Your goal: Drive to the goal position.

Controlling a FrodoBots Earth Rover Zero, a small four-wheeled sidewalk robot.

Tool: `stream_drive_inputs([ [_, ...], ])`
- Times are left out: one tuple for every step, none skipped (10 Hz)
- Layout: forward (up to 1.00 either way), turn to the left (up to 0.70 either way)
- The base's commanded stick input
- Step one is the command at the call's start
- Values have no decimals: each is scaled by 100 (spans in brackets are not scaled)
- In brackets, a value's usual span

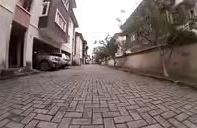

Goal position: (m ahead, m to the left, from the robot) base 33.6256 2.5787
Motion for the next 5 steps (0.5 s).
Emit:
stream_drive_inputs([
  [70, 0],
  [70, 0],
  [70, 0],
  [70, 0],
  [70, 0],
])
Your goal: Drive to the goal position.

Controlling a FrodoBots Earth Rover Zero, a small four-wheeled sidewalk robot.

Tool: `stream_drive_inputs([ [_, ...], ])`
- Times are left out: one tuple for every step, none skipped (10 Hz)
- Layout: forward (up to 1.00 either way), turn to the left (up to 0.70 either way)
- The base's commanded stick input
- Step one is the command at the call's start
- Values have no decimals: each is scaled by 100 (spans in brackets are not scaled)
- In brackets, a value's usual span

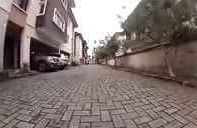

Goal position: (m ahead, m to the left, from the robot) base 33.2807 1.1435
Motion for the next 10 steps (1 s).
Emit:
stream_drive_inputs([
  [70, 8],
  [70, 27],
  [70, 35],
  [70, 35],
  [70, 26],
  [70, 15],
  [70, 5],
  [70, 0],
  [70, 0],
  [70, 0],
])
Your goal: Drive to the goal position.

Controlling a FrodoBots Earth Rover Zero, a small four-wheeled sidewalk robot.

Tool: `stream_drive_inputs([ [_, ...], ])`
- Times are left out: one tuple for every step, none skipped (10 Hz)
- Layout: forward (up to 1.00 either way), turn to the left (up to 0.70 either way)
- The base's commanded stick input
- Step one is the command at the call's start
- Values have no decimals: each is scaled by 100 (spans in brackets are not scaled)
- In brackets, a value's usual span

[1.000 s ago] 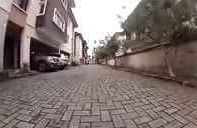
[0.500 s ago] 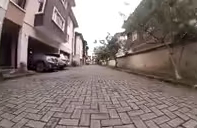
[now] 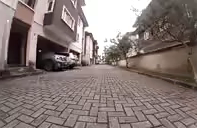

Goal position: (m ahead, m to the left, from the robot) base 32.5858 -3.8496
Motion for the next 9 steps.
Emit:
stream_drive_inputs([
  [70, 0],
  [70, 0],
  [70, 0],
  [70, 0],
  [70, 0],
  [70, 0],
  [70, 0],
  [70, 0],
  [70, -15],
])
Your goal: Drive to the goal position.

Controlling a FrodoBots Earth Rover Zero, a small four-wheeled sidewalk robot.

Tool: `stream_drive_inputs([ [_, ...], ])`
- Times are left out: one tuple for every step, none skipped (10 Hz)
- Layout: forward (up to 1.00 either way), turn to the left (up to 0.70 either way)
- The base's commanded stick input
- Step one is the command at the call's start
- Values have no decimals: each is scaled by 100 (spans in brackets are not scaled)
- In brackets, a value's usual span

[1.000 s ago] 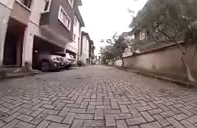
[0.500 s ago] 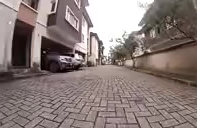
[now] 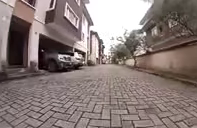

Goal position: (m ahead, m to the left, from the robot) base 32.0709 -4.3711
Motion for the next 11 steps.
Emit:
stream_drive_inputs([
  [70, -35],
  [70, -35],
  [70, -31],
  [70, -22],
  [70, -13],
  [70, -4],
  [70, 0],
  [70, 0],
  [70, 0],
  [70, 0],
  [70, 0],
])
